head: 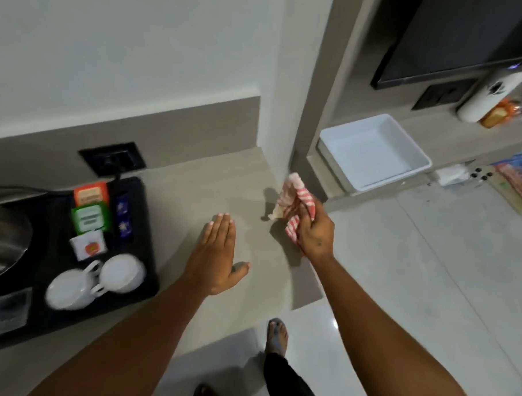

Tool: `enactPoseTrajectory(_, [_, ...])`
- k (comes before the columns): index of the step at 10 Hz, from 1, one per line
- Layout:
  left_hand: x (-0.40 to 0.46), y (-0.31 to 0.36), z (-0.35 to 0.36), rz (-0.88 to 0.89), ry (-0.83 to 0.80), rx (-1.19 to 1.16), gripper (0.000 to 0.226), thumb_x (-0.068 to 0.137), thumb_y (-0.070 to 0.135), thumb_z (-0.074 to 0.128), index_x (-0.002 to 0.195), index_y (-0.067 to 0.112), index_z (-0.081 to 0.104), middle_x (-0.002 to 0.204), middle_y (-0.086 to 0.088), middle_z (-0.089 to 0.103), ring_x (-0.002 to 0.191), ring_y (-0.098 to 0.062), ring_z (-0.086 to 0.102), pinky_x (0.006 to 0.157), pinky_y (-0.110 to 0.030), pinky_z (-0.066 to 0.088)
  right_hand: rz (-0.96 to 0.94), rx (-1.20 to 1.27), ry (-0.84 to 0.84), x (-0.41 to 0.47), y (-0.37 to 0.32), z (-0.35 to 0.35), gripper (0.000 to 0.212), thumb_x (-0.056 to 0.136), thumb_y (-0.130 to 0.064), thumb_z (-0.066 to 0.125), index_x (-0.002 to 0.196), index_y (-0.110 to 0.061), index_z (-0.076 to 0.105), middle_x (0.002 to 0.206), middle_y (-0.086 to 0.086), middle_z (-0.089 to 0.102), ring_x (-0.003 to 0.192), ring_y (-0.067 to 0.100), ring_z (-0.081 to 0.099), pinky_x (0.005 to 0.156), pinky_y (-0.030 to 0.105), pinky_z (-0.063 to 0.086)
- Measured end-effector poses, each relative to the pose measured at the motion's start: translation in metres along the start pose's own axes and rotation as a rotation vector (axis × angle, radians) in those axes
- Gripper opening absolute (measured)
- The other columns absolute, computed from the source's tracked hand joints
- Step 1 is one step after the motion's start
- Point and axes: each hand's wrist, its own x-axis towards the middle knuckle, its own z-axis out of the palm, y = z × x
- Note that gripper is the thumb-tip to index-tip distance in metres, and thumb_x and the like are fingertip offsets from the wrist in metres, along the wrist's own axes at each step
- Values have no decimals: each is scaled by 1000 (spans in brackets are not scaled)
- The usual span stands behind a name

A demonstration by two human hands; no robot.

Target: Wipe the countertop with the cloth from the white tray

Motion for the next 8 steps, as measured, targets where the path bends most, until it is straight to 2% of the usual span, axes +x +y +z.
enactPoseTrajectory(1, [56,27,-10,32,40,-32,105,89,63,48,158,-9,15,169,-30,12,159,-43,6,130,-53,8,-114,-9,128,83,2,-55,29,97,-11,56,123,-10,70,94,-8,73,85,1,66,75,-5,38])
enactPoseTrajectory(2, [111,47,-13,47,75,-63,105,89,64,44,157,-10,17,168,-30,14,158,-44,9,129,-55,12,-69,-113,133,178,11,-99,31,102,-23,54,131,-21,65,110,-2,74,90,6,66,90,20,53])
enactPoseTrajectory(3, [150,57,-5,10,85,-79,108,88,71,29,159,-7,10,170,-27,7,159,-39,2,130,-49,6,180,23,51,251,31,-114,31,104,-40,50,131,-31,63,107,2,74,85,18,74,78,39,66])
enactPoseTrajectory(4, [171,55,5,-59,127,-95,107,89,73,27,159,-7,12,170,-27,10,159,-38,4,129,-48,7,243,-137,-6,299,54,-104,40,107,-43,50,145,-30,56,132,6,66,116,29,66,102,43,56])
enactPoseTrajectory(5, [177,51,14,-111,112,-92,107,88,72,29,158,-8,15,169,-29,14,159,-40,8,129,-50,10,150,-543,-249,320,85,-75,49,108,-40,45,153,-20,47,149,16,52,135,38,49,119,49,36])
enactPoseTrajectory(6, [176,46,19,-155,88,-96,107,88,72,29,159,-8,15,169,-28,12,159,-39,6,130,-48,6,125,-829,-440,315,105,-51,59,108,-48,37,162,-26,29,169,21,14,155,42,14,126,54,8])
enactPoseTrajectory(7, [174,43,21,-180,65,-105,105,90,70,34,159,-7,13,170,-27,10,159,-39,3,129,-46,1,153,-792,-451,320,106,-52,62,108,-54,30,164,-27,21,172,17,3,157,39,1,125,53,-2])
enactPoseTrajectory(8, [174,43,12,-185,91,-127,105,92,68,41,159,-6,10,170,-27,7,159,-38,1,129,-44,-2,140,-724,-418,321,88,-64,58,108,-52,36,154,-16,41,159,19,40,144,42,38,123,54,24])
